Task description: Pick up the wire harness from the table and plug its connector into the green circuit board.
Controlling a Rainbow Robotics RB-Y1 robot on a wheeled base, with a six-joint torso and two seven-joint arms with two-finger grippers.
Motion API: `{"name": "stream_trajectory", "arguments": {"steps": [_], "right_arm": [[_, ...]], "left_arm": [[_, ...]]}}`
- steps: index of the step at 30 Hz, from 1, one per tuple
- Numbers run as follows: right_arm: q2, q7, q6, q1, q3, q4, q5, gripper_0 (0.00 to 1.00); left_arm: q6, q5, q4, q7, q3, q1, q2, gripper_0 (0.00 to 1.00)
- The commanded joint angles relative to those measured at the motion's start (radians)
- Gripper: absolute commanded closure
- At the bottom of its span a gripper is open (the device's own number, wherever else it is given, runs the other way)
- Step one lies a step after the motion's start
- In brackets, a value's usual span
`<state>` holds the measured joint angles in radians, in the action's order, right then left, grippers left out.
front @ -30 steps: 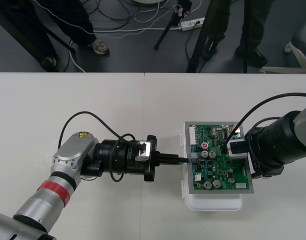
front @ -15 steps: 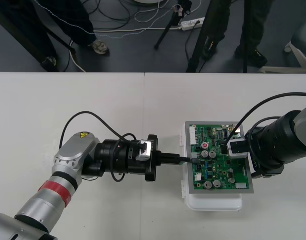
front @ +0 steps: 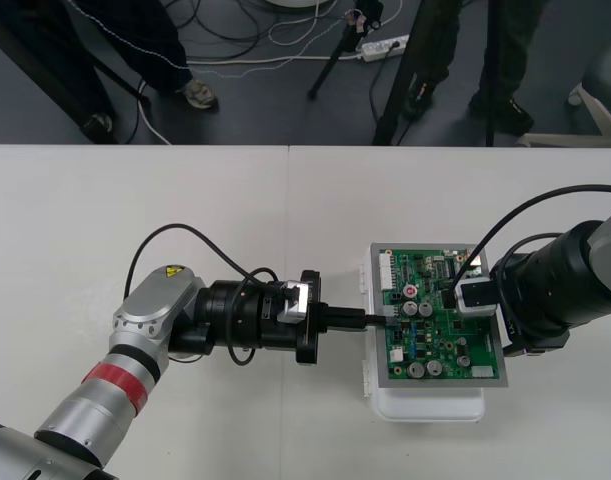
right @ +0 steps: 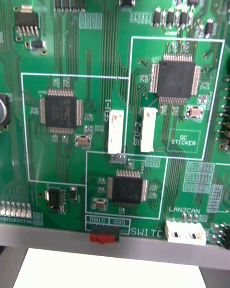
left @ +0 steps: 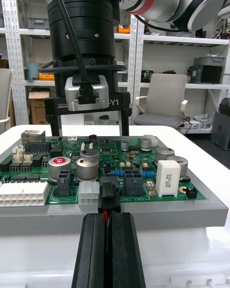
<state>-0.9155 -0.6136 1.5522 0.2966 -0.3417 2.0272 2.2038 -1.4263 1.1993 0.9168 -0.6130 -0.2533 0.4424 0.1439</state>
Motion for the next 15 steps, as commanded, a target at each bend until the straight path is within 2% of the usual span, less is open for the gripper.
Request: {"name": "stream_trajectory", "arguments": {"steps": [1, 15], "right_arm": [[-0.042, 0.001, 0.005, 0.032, -0.019, 0.021, 0.010, 0.00], [-0.042, -0.002, 0.003, 0.032, -0.019, 0.021, 0.008, 0.00]], "left_arm": [[0.035, -0.015, 0.008, -0.071, -0.034, 0.041, -0.037, 1.00], [0.035, -0.007, 0.008, -0.077, -0.037, 0.033, -0.035, 1.00]]}}
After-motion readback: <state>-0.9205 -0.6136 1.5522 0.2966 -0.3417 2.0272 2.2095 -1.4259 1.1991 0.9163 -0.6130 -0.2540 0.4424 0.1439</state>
